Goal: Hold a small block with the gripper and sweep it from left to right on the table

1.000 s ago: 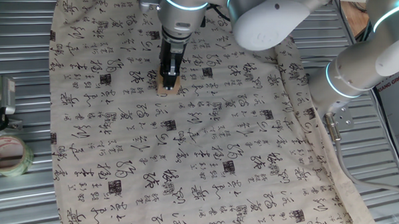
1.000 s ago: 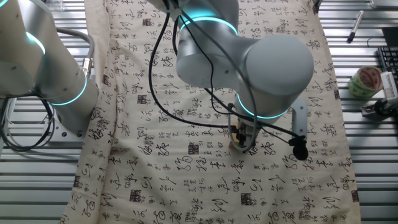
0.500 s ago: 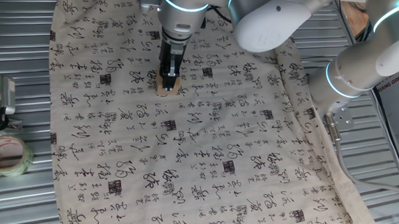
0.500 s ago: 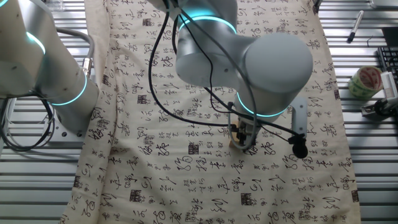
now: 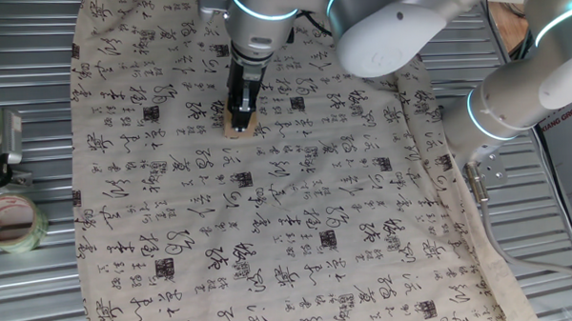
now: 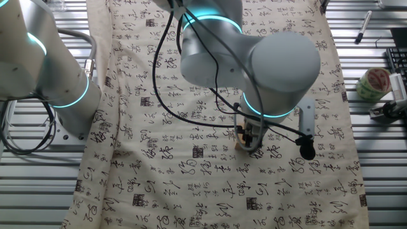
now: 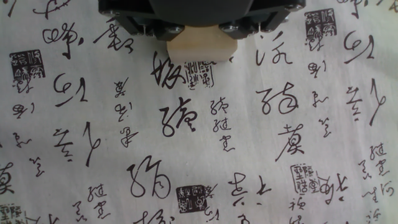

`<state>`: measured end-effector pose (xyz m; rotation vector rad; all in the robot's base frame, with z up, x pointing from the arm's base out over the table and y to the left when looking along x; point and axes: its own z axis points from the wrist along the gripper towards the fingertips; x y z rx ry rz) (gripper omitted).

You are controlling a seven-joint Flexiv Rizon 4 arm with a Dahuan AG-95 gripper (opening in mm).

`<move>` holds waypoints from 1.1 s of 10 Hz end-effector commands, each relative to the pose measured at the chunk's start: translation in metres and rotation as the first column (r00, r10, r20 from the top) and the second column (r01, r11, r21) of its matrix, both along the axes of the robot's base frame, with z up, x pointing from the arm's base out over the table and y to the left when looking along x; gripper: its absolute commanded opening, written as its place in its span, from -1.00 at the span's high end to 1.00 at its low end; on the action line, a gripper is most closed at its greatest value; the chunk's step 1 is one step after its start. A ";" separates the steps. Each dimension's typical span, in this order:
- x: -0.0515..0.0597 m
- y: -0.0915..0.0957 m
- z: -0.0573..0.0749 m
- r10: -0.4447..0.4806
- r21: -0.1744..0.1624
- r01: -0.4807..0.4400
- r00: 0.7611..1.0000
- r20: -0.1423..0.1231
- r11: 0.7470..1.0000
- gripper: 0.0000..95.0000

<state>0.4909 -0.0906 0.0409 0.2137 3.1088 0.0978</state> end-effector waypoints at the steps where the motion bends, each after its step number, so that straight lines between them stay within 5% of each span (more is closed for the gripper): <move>1: 0.002 0.002 -0.022 -0.004 0.001 0.004 1.000 0.002 1.000 1.00; 11: 0.005 0.004 -0.013 -0.017 0.003 0.017 1.000 -0.008 1.000 1.00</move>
